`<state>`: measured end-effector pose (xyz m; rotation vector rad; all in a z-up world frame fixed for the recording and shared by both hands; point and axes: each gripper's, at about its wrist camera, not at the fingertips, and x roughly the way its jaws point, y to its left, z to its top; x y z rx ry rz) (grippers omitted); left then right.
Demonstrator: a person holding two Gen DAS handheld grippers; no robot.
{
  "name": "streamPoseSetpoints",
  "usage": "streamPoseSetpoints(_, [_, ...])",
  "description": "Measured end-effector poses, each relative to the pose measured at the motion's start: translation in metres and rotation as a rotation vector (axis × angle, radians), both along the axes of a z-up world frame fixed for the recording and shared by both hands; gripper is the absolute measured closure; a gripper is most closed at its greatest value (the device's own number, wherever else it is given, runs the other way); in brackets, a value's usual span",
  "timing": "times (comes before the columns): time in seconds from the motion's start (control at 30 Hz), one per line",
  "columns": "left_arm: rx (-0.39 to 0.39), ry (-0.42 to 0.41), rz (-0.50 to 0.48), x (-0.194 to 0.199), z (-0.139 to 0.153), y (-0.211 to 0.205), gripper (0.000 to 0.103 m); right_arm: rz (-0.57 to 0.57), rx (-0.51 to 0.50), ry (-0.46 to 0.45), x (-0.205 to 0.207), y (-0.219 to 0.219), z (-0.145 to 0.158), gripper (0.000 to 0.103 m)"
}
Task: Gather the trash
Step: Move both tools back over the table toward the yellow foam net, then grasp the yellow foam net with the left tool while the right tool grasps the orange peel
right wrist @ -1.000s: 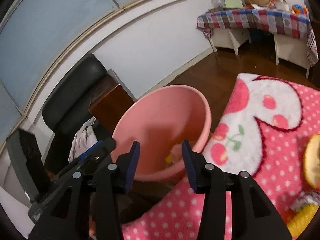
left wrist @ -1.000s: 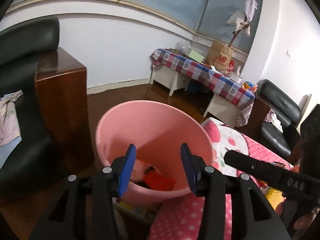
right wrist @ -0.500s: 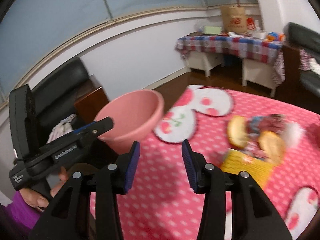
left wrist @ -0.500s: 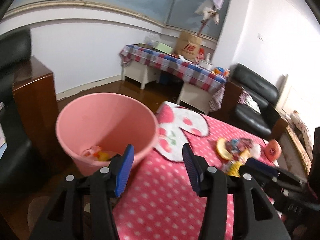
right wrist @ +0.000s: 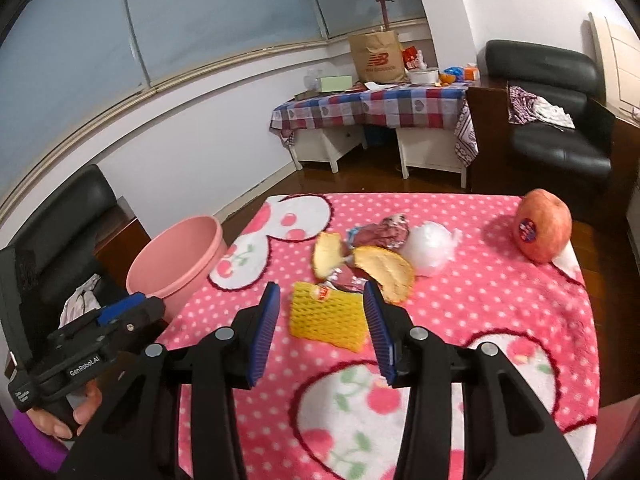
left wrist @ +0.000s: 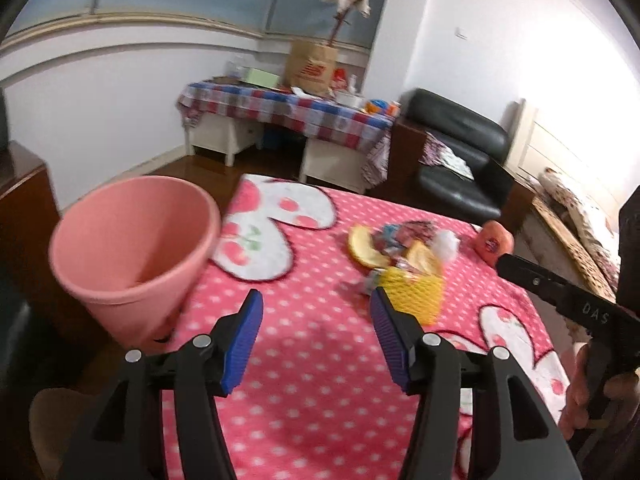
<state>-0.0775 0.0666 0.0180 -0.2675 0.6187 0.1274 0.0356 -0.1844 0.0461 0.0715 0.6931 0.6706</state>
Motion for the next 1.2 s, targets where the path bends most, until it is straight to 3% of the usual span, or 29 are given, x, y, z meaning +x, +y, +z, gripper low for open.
streamPoseSetpoints(0.27, [-0.001, 0.093, -0.149, 0.056, -0.031, -0.034, 0.048, -0.031, 0.010, 0.043, 0.022, -0.022, -0.022, 0.059])
streamPoseSetpoints(0.47, [-0.079, 0.215, -0.183, 0.105, -0.068, -0.040, 0.048, -0.068, 0.000, 0.096, 0.040, -0.036, -0.044, 0.059])
streamPoseSetpoints(0.53, [-0.142, 0.262, -0.202, 0.116, -0.077, -0.038, 0.048, -0.080, 0.007, 0.122, 0.049, -0.038, -0.050, 0.059])
streamPoseSetpoints(0.6, [-0.174, 0.243, -0.204, 0.120, -0.076, -0.036, 0.049, -0.082, 0.013, 0.148, 0.055, -0.037, -0.055, 0.059])
streamPoseSetpoints(0.67, [-0.190, 0.227, -0.209, 0.124, -0.076, -0.037, 0.061, -0.078, 0.007, 0.156, 0.060, -0.033, -0.057, 0.059])
streamPoseSetpoints(0.73, [-0.181, 0.256, -0.199, 0.128, -0.080, -0.039, 0.088, -0.074, 0.006, 0.158, 0.061, -0.030, -0.057, 0.059])
streamPoseSetpoints(0.8, [-0.191, 0.263, -0.194, 0.127, -0.082, -0.038, 0.093, -0.068, 0.007, 0.159, 0.063, -0.026, -0.057, 0.059])
streamPoseSetpoints(0.97, [-0.151, 0.192, -0.231, 0.098, -0.062, -0.033, 0.097, -0.054, -0.001, 0.169, 0.063, -0.020, -0.059, 0.059])
streamPoseSetpoints(1.2, [-0.093, 0.109, -0.119, 0.050, -0.036, 0.004, 0.097, 0.002, 0.021, 0.220, 0.062, 0.003, -0.067, 0.059])
